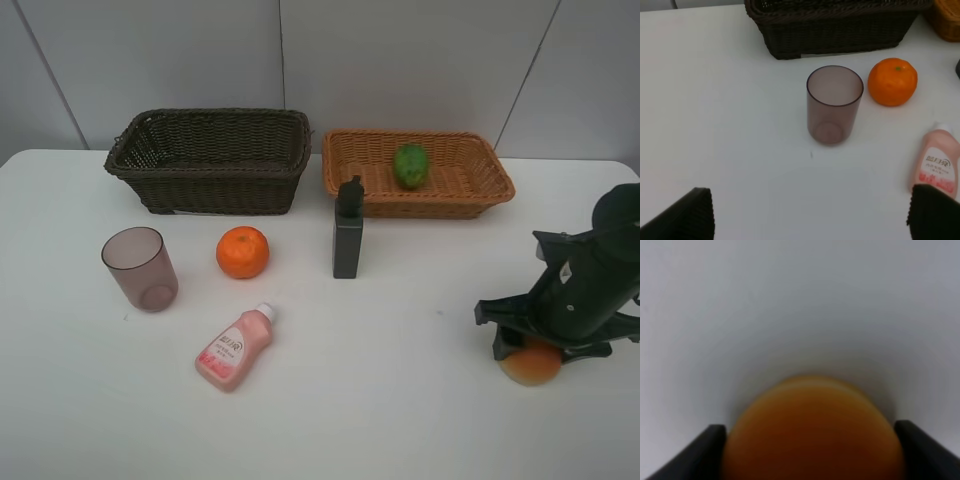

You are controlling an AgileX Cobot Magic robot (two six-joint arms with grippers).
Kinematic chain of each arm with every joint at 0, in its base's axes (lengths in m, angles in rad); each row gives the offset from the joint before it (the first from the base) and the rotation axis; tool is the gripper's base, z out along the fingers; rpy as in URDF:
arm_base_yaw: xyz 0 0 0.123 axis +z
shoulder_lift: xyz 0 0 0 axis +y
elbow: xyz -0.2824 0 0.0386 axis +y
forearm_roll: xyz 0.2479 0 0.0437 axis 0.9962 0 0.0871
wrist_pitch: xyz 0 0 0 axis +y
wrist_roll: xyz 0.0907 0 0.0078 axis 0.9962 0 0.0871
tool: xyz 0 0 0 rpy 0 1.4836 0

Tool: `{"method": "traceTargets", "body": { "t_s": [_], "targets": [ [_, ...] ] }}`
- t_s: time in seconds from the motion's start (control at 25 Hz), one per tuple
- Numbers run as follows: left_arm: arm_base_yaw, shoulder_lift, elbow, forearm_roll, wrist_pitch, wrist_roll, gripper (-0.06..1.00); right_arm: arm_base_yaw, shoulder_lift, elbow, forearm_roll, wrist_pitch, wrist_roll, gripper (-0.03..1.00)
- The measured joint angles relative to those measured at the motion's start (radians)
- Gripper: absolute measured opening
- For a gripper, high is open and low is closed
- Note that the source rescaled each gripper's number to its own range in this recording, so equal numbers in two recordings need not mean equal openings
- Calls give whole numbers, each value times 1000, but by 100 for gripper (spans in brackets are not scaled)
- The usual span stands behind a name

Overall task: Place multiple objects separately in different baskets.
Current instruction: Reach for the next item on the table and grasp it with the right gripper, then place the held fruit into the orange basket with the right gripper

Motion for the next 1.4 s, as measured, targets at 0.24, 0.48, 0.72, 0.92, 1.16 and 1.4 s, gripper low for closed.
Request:
{"method": "traceTargets", "body": {
  "t_s": [0.24, 0.48, 0.72, 0.92, 1.16, 1.4],
  "targets": [
    [0, 0, 0, 0, 0, 0, 100, 0, 0, 0, 0, 0, 0, 38],
    [0, 0, 0, 0, 0, 0, 100, 0, 0, 0, -1, -1, 0, 38],
    [0, 0, 0, 0, 0, 0, 100, 0, 0, 0, -1, -1, 0, 38],
    [0, 0, 0, 0, 0, 0, 100, 0, -40, -54, -1, 62, 0, 38],
    [0, 0, 0, 0, 0, 0, 100, 0, -69, -238, 0, 239, -16, 38],
    [0, 0, 0, 0, 0, 0, 100, 0, -60, -439, -1, 299, -97, 38]
  ]
}}
